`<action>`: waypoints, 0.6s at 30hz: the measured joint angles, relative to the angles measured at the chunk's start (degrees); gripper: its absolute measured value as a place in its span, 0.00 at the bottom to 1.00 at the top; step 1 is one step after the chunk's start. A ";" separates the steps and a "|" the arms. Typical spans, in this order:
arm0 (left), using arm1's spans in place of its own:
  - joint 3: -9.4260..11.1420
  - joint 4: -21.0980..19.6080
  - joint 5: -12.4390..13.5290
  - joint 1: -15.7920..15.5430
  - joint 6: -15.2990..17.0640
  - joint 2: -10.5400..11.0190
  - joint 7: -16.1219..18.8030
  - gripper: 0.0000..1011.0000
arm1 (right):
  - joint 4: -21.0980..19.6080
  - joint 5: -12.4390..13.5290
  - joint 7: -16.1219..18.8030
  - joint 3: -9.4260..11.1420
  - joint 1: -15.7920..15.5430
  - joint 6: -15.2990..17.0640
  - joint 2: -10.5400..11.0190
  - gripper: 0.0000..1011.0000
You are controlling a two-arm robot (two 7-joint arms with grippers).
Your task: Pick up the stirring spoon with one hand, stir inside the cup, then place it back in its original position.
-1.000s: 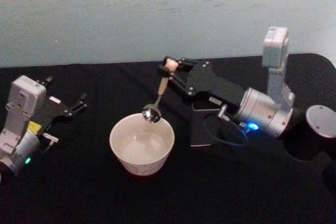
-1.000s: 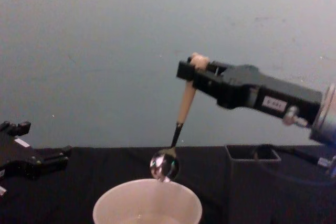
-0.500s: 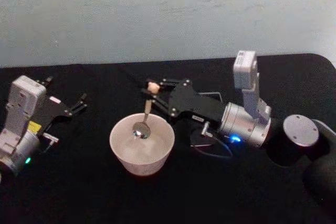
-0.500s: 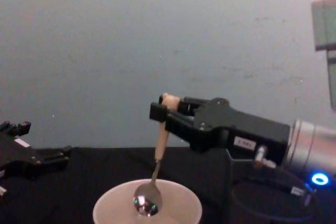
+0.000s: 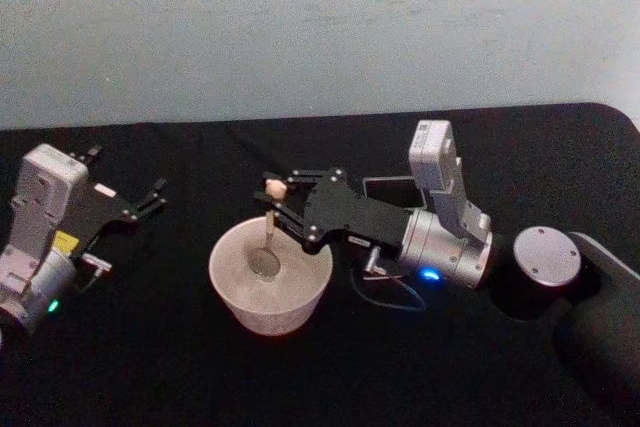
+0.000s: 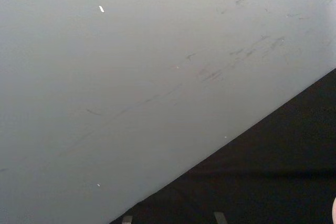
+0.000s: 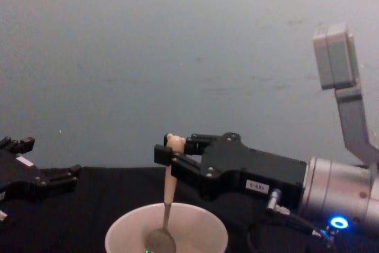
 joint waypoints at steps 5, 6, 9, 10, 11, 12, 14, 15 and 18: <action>0.00 0.00 0.00 0.00 0.00 0.00 0.00 0.99 | 1.13 -0.67 0.01 -0.04 0.28 -0.21 -0.49 0.21; 0.00 0.00 0.00 0.00 0.00 0.00 0.00 0.99 | 1.32 -0.85 0.01 -0.04 0.30 -0.23 -0.58 0.21; 0.00 0.00 0.00 0.00 0.00 0.00 0.00 0.99 | 1.66 -1.28 -0.05 0.01 0.34 -0.31 -0.75 0.21; 0.00 0.00 0.00 0.00 0.00 0.00 0.00 0.99 | 1.73 -1.36 -0.07 0.03 0.36 -0.33 -0.78 0.21; 0.00 0.00 0.00 0.00 0.00 0.00 0.00 0.99 | 1.81 -1.47 -0.11 0.06 0.37 -0.35 -0.81 0.21; 0.00 0.00 0.00 0.00 0.00 0.00 0.00 0.99 | 1.95 -1.64 -0.24 0.15 0.41 -0.40 -0.84 0.21; 0.00 0.00 0.00 0.00 0.00 0.00 0.00 0.99 | 2.03 -1.79 -0.39 0.25 0.42 -0.43 -0.83 0.21; 0.00 0.00 0.00 0.00 0.00 0.00 0.00 0.99 | 2.04 -1.96 -0.51 0.36 0.42 -0.44 -0.81 0.21; 0.00 0.00 0.00 0.00 0.00 0.00 0.00 0.99 | 1.92 -2.15 -0.70 0.58 0.31 -0.44 -0.57 0.21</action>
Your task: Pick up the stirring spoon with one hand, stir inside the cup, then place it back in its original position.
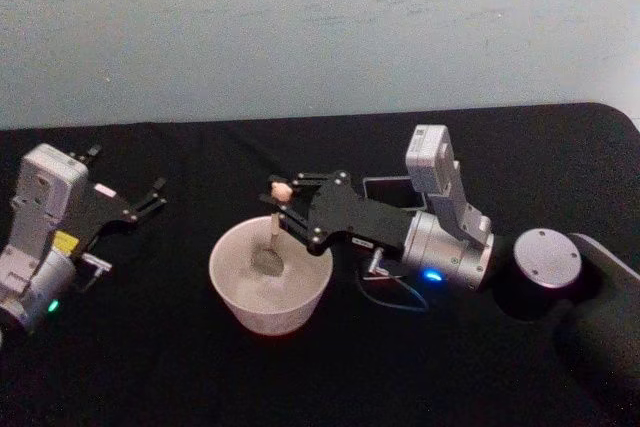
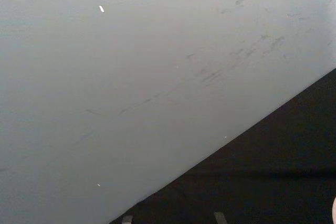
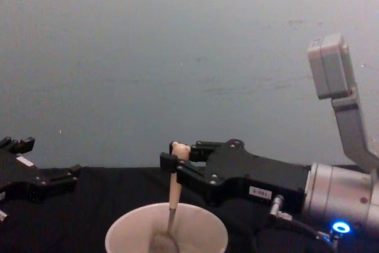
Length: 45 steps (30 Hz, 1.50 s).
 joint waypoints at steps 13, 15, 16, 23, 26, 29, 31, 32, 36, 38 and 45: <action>0.00 0.00 0.00 0.00 0.00 0.00 0.00 0.99 | -4.93 0.21 -0.55 1.68 -2.90 1.14 3.40 0.21; 0.00 0.00 0.00 0.00 0.00 0.00 0.00 0.99 | -5.75 0.55 -0.55 1.90 -3.38 1.38 3.80 0.21; 0.00 -0.01 0.00 0.00 0.00 0.00 0.00 0.99 | -6.13 0.71 -0.54 1.99 -3.60 1.52 3.98 0.21; 0.00 0.00 0.00 0.00 0.00 0.00 0.00 0.99 | -9.93 1.88 0.03 2.26 -5.70 2.74 5.89 0.21; 0.00 0.00 0.00 0.00 0.00 0.00 0.00 0.99 | -11.74 2.37 0.56 1.90 -6.64 3.23 6.69 0.21; 0.00 0.00 0.00 0.00 0.00 0.00 0.00 0.99 | -12.81 2.76 0.84 1.57 -7.15 3.48 7.01 0.21; 0.00 0.00 0.00 0.00 0.00 0.00 0.00 0.99 | -13.30 2.97 0.97 1.39 -7.36 3.61 7.07 0.21; 0.00 0.00 0.00 0.00 0.00 0.00 0.00 0.99 | -13.50 3.07 1.01 1.31 -7.42 3.65 7.06 0.21; 0.00 0.00 0.00 0.00 0.00 0.00 0.00 0.99 | -13.94 3.30 1.06 0.61 -7.40 3.71 6.69 0.21; 0.00 0.00 0.00 0.00 0.00 0.00 0.00 0.99 | -13.61 3.24 1.04 0.19 -7.02 3.71 6.18 0.21; 0.00 0.00 0.00 0.00 0.00 0.00 0.00 0.99 | -11.54 2.56 0.62 -0.72 -5.49 3.59 4.51 0.21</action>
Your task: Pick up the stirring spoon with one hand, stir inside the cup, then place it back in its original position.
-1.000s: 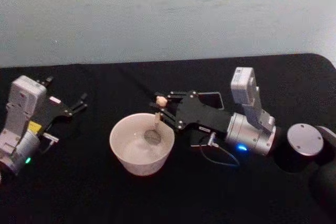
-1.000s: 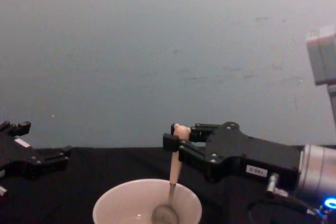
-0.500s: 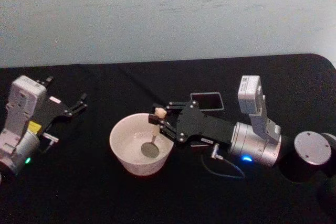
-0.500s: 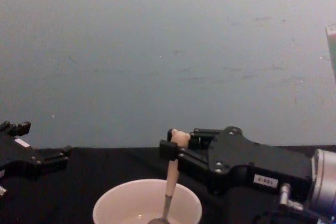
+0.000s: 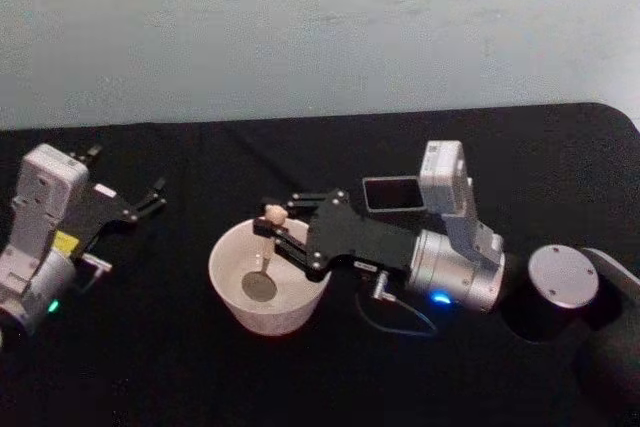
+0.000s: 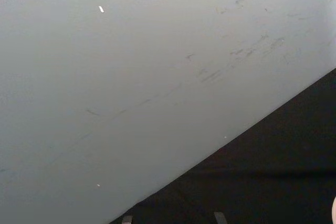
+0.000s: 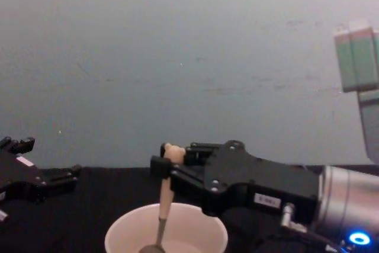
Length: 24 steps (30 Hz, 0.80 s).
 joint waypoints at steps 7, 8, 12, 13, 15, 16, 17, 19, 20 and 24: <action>0.00 0.00 0.00 0.00 0.00 0.00 0.00 0.99 | 3.85 -0.58 -0.94 -0.09 2.40 -0.79 -2.39 0.21; 0.00 0.00 0.00 0.00 0.00 0.00 0.00 0.99 | 4.20 -0.61 -0.98 -0.06 2.61 -0.86 -2.58 0.21; 0.00 0.00 0.00 0.00 0.00 0.00 0.00 0.99 | 5.97 -0.89 -1.34 0.20 3.68 -1.29 -3.40 0.21; 0.00 0.00 0.00 0.00 0.00 0.00 0.00 0.99 | 6.29 -0.97 -1.39 0.26 3.83 -1.36 -3.50 0.21; 0.00 0.00 0.00 0.00 0.00 0.00 0.00 0.99 | 6.96 -1.15 -1.59 0.46 4.20 -1.50 -3.71 0.21; 0.00 0.00 0.00 0.00 0.00 0.00 0.00 0.99 | 7.16 -1.22 -1.66 0.54 4.28 -1.54 -3.74 0.21; 0.00 0.00 0.00 0.00 0.00 0.00 0.00 0.99 | 7.50 -1.35 -1.75 0.66 4.41 -1.60 -3.79 0.21; 0.00 0.00 0.00 0.00 0.00 0.00 0.00 0.99 | 7.75 -1.48 -1.81 0.93 4.47 -1.63 -3.72 0.21; 0.00 0.00 0.00 0.00 0.00 0.00 0.00 0.99 | 7.75 -1.48 -1.81 0.93 4.47 -1.63 -3.72 0.21; 0.00 0.00 0.00 0.00 0.00 0.00 0.00 0.99 | 7.74 -1.66 -2.03 1.49 4.29 -1.67 -3.26 0.21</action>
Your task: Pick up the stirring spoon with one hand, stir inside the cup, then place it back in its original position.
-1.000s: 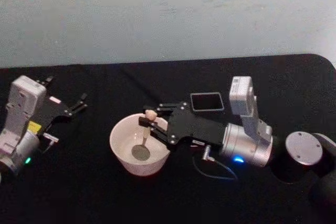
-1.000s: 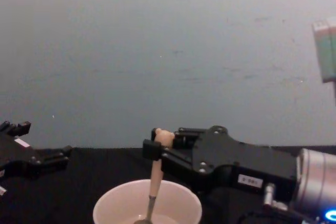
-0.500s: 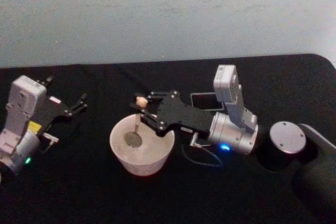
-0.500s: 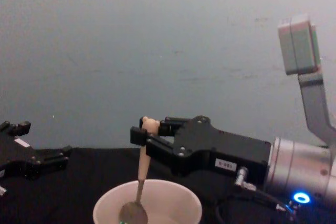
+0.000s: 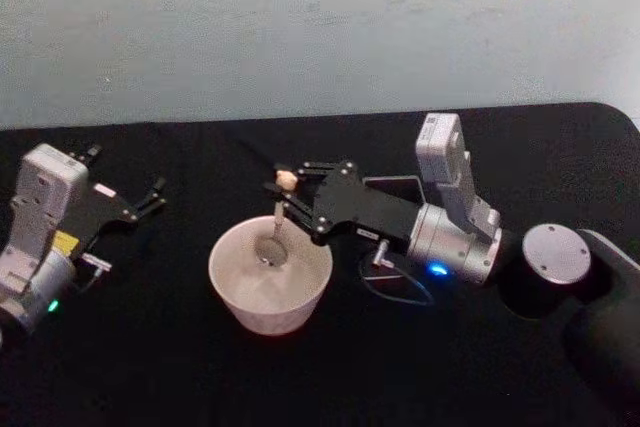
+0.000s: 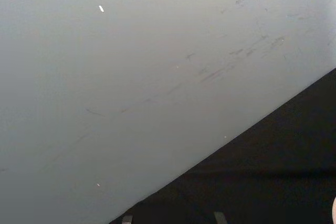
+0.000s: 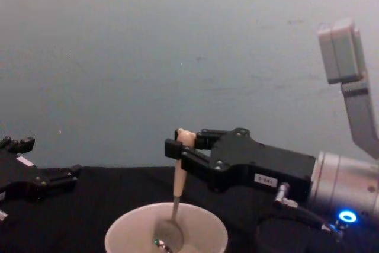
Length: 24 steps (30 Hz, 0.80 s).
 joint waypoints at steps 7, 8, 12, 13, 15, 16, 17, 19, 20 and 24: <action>0.00 0.00 0.00 0.00 0.00 0.00 0.00 0.99 | -1.76 -0.08 0.02 0.60 -1.03 0.00 1.35 0.21; 0.00 0.00 0.00 0.00 0.00 0.00 0.00 0.99 | -2.08 -0.06 0.04 0.67 -1.21 0.01 1.55 0.21; 0.00 0.00 0.00 0.00 0.00 0.00 0.00 0.99 | -4.22 0.34 0.26 0.97 -2.45 0.38 2.72 0.21; 0.00 0.00 0.00 0.00 0.00 0.00 0.00 0.99 | -4.67 0.44 0.30 1.01 -2.70 0.47 2.91 0.21; 0.00 0.00 0.00 0.00 0.00 0.00 0.00 0.99 | -5.45 0.64 0.45 1.04 -3.17 0.67 3.30 0.21; 0.00 0.00 0.00 0.00 0.00 0.00 0.00 0.99 | -6.10 0.79 0.66 1.04 -3.56 0.83 3.66 0.21; 0.00 0.00 0.00 0.00 0.00 0.00 0.00 0.99 | -6.44 0.85 0.72 1.03 -3.74 0.91 3.82 0.21; 0.00 0.00 0.00 0.00 0.00 0.00 0.00 0.99 | -7.37 1.06 1.00 0.87 -4.30 1.16 4.27 0.21; 0.00 0.00 0.00 0.00 0.00 0.00 0.00 0.99 | -7.71 1.11 1.09 0.79 -4.51 1.27 4.41 0.21; 0.00 0.00 0.00 0.00 0.00 0.00 0.00 0.99 | -9.32 1.44 1.56 0.15 -5.48 1.74 4.97 0.21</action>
